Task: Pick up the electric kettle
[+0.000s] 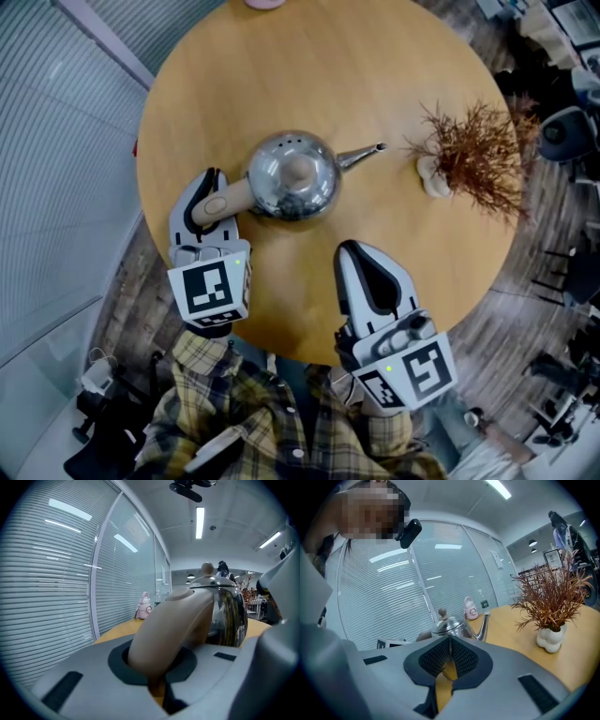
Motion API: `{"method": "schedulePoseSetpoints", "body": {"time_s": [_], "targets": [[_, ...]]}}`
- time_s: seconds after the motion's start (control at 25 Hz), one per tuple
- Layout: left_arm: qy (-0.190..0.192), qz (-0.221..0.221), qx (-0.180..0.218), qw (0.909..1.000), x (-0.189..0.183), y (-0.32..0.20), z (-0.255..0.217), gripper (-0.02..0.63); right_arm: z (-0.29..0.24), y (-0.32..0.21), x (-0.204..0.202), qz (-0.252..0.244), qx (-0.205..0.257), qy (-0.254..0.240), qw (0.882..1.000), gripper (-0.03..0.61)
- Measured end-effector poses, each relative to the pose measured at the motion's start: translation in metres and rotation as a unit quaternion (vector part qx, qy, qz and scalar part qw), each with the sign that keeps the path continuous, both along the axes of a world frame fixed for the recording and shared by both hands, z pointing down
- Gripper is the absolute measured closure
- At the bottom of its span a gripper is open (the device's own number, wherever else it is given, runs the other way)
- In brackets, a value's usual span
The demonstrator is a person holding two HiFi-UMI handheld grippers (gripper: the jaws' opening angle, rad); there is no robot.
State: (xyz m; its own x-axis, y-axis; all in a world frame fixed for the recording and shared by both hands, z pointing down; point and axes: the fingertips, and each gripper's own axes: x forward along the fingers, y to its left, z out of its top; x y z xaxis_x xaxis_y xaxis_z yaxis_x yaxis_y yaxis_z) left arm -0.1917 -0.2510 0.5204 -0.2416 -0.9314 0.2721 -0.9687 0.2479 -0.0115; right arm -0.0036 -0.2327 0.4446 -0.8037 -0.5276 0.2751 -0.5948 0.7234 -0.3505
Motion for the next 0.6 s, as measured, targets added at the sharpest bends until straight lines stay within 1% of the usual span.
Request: {"method": "schedulePoseSetpoints", "body": {"time_s": [0.12,0.36,0.6], "targets": [[0.007,-0.004,0.005,1.0000,-0.0010,0.0002,-0.0002,0.592,0.0003,0.0008,0.0010,0.001,0.000,0.001,1.000,0.540],[0.006,-0.002,0.011,0.9999,-0.0020,-0.0002,-0.0034,0.592,-0.0007,0.0009,0.0045,0.006,0.000,0.004,1.000,0.540],[0.023,0.000,0.018,0.9996,-0.0059,-0.0025,-0.0095,0.592,-0.0040,-0.0012,0.0055,0.010,0.004,0.005,1.000,0.540]]}}
